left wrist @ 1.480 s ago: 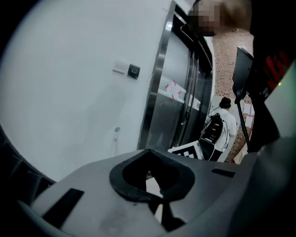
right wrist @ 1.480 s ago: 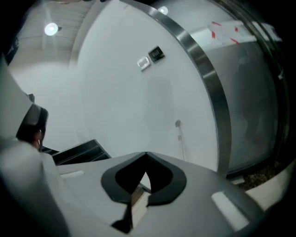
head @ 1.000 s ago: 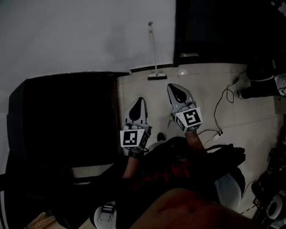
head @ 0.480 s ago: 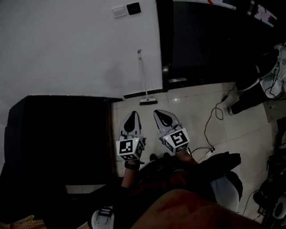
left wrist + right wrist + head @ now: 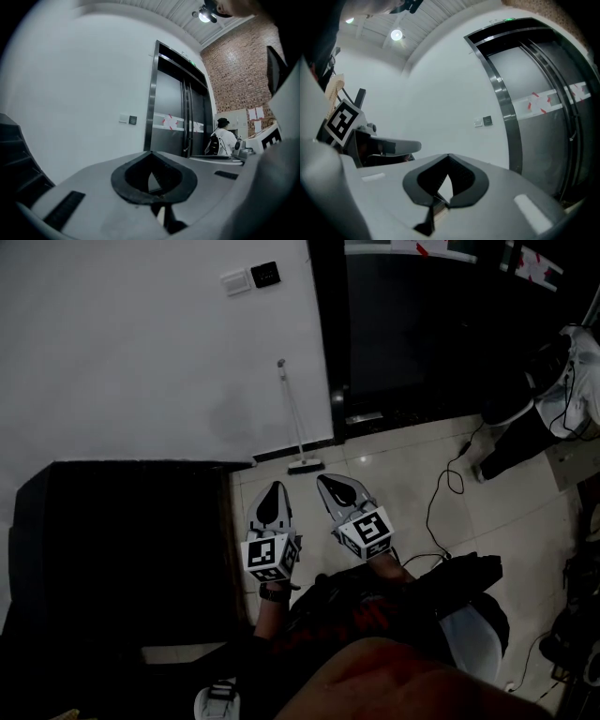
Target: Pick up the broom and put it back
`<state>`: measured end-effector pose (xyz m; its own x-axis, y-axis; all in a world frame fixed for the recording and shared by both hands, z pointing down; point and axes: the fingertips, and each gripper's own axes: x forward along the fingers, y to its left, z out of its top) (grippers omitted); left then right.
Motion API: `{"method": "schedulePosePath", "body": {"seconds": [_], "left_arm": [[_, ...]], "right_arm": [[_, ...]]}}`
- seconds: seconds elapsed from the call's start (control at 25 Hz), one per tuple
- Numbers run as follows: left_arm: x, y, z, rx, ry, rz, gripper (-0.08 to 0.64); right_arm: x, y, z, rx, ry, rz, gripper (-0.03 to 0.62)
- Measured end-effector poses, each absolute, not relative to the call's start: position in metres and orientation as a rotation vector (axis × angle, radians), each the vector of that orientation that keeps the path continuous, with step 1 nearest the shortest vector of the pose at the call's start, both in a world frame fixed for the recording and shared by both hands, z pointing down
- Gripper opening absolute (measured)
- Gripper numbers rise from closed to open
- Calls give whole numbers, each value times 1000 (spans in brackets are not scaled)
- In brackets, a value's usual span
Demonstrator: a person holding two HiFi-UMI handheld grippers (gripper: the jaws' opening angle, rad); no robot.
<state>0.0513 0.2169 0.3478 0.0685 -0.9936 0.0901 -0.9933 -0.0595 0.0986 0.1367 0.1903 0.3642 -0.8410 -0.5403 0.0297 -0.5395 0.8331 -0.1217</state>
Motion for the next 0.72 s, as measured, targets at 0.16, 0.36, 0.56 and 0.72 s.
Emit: {"method": "schedulePosePath", "body": {"seconds": [0.16, 0.36, 0.56, 0.72], "left_arm": [[52, 221, 345, 2234, -2038, -5, 5], [53, 201, 349, 2262, -1977, -9, 5], [69, 222, 348, 2298, -1952, -28, 5], [82, 240, 340, 2277, -1937, -67, 5]], "right_arm": [[134, 198, 361, -889, 2992, -184, 0], [127, 190, 362, -909, 2992, -202, 0], [136, 212, 362, -919, 2991, -186, 0], [147, 233, 356, -922, 2999, -183, 0]]}}
